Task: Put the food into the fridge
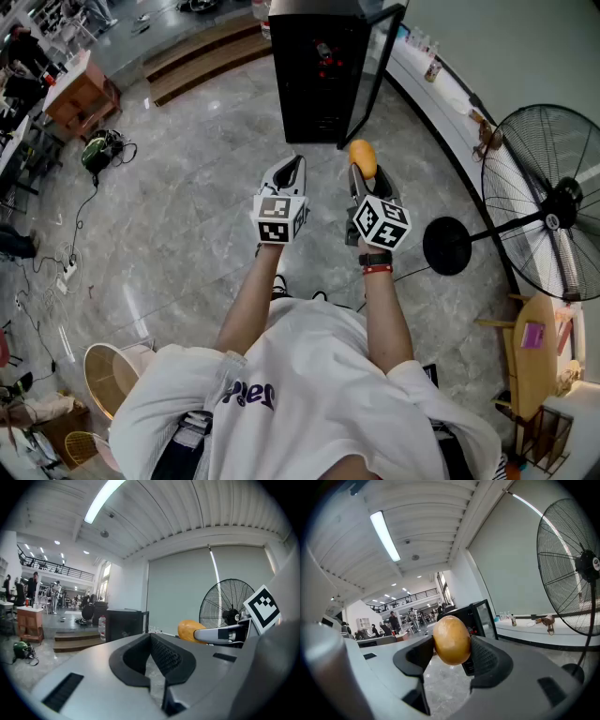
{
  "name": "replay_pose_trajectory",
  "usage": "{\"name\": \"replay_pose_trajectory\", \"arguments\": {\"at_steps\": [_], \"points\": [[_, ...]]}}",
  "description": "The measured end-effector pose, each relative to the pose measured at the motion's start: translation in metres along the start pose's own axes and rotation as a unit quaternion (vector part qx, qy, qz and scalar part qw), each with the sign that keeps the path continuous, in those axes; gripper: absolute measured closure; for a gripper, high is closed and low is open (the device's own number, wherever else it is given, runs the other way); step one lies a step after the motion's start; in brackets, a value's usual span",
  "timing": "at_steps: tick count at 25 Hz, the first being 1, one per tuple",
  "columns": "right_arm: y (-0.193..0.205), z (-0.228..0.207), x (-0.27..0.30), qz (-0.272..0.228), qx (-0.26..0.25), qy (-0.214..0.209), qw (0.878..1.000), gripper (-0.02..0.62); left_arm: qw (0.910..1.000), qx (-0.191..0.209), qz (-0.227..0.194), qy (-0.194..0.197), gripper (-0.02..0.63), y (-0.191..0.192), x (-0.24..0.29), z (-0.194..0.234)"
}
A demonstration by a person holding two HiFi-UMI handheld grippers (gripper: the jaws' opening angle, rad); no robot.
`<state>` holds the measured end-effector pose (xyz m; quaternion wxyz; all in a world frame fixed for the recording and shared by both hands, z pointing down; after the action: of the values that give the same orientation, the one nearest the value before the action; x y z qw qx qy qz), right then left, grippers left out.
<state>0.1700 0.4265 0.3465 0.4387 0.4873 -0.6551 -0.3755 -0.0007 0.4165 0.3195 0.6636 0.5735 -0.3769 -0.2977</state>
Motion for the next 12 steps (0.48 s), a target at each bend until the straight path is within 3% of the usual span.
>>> {"name": "replay_pose_trajectory", "arguments": {"at_steps": [12], "points": [[0.006, -0.016, -0.018, 0.001, -0.013, -0.006, 1.0, 0.333, 0.9998, -0.007, -0.006, -0.02, 0.586, 0.01, -0.016, -0.022]]}}
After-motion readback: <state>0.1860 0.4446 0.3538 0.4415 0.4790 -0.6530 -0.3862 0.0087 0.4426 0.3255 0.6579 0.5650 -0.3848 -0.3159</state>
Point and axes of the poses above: the fingertips, and each gripper's own axes: x forward along the fingers, z to its left, y out of its underside, the point moved 3 cm from there along -x, backward along the fingers, and after that the axes turned 5 degrees about y, right-handed, at the moved point
